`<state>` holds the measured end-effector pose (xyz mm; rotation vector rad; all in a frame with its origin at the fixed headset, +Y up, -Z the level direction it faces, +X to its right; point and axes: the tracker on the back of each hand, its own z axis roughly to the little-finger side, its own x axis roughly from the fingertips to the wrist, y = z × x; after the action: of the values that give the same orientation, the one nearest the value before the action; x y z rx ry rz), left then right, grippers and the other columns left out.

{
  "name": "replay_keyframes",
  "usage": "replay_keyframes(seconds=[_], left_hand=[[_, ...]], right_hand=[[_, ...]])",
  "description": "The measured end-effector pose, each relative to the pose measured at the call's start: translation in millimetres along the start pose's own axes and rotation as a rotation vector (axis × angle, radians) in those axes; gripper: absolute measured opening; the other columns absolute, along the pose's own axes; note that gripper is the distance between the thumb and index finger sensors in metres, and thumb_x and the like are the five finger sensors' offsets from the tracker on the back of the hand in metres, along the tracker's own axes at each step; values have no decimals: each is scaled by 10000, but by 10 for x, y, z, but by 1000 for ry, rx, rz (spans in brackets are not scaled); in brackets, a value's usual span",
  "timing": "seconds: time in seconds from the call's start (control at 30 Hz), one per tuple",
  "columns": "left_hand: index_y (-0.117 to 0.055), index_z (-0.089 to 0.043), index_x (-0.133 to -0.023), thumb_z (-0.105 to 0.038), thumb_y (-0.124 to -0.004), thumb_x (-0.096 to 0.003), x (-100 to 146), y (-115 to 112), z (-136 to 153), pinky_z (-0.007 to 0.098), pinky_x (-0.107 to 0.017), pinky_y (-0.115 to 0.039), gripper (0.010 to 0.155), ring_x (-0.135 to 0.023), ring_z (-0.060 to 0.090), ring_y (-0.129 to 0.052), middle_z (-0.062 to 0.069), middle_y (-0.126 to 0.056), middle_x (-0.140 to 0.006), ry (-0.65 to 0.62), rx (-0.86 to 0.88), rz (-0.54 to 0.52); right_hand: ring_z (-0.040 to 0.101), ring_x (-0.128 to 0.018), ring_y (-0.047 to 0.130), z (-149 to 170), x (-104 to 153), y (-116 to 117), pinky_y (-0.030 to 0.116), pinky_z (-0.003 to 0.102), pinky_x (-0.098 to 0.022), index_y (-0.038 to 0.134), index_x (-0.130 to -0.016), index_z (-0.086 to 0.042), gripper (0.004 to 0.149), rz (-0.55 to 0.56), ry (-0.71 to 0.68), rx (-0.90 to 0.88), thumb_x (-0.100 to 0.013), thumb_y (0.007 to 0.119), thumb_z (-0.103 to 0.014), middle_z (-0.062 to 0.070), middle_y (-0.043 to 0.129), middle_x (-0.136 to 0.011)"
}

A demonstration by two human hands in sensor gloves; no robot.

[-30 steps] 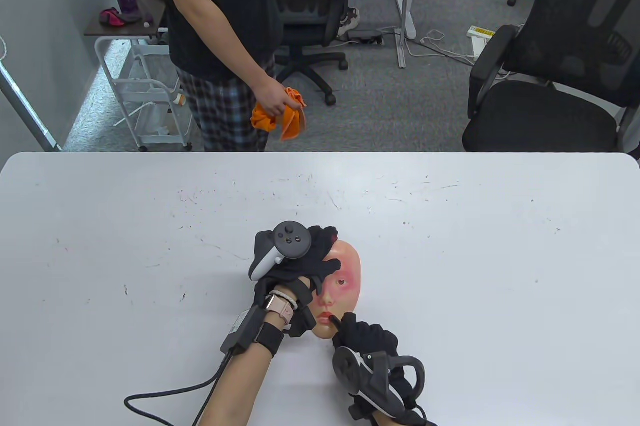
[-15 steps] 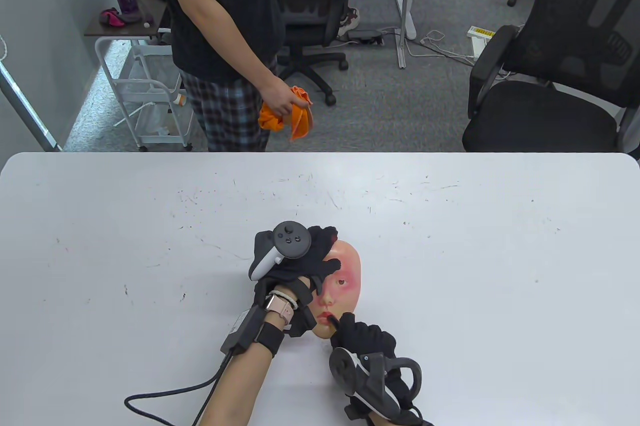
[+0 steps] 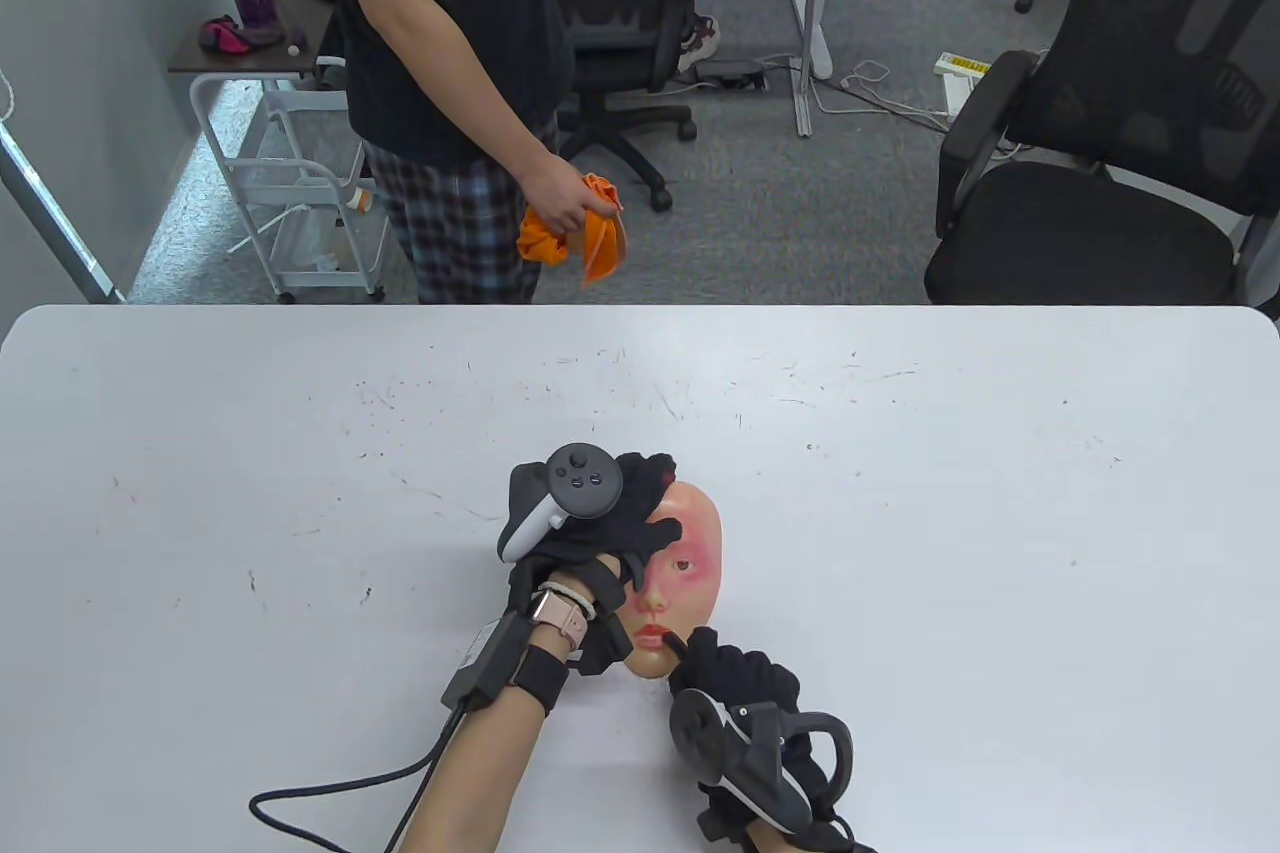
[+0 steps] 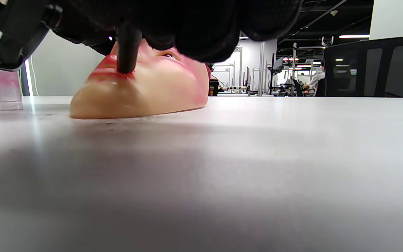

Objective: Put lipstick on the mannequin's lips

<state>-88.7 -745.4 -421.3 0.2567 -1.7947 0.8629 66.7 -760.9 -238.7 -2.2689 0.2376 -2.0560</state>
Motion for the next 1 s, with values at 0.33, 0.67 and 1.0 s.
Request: replay_keyframes(seconds=[0.33, 0.67, 1.0], left_hand=[[-344, -367, -1159, -450, -744, -529, 0, 0, 4, 534, -821, -248, 751, -1091, 315, -239, 52, -237, -1212, -1, -1, -2], [-345, -365, -1159, -449, -744, -529, 1, -1, 4, 534, -820, -247, 750, -1091, 315, -237, 53, -239, -1212, 1, -1, -1], [-346, -368, -1158, -450, -743, -530, 1, -2, 8, 533, -821, -247, 748, -1091, 313, -238, 50, -240, -1212, -1, 1, 0]], right_hand=[[158, -392, 925, 40, -18, 17, 776, 445, -420, 812, -858, -133, 534, -25, 30, -32, -445, 722, -460, -62, 912, -431], [164, -382, 926, 60, -32, 27, 776, 453, -414, 821, -849, -129, 533, -48, 67, -61, -441, 722, -458, -57, 913, -420], [171, -390, 927, 39, -22, 25, 773, 459, -420, 821, -851, -129, 531, -45, 80, -68, -442, 724, -453, -50, 915, -428]])
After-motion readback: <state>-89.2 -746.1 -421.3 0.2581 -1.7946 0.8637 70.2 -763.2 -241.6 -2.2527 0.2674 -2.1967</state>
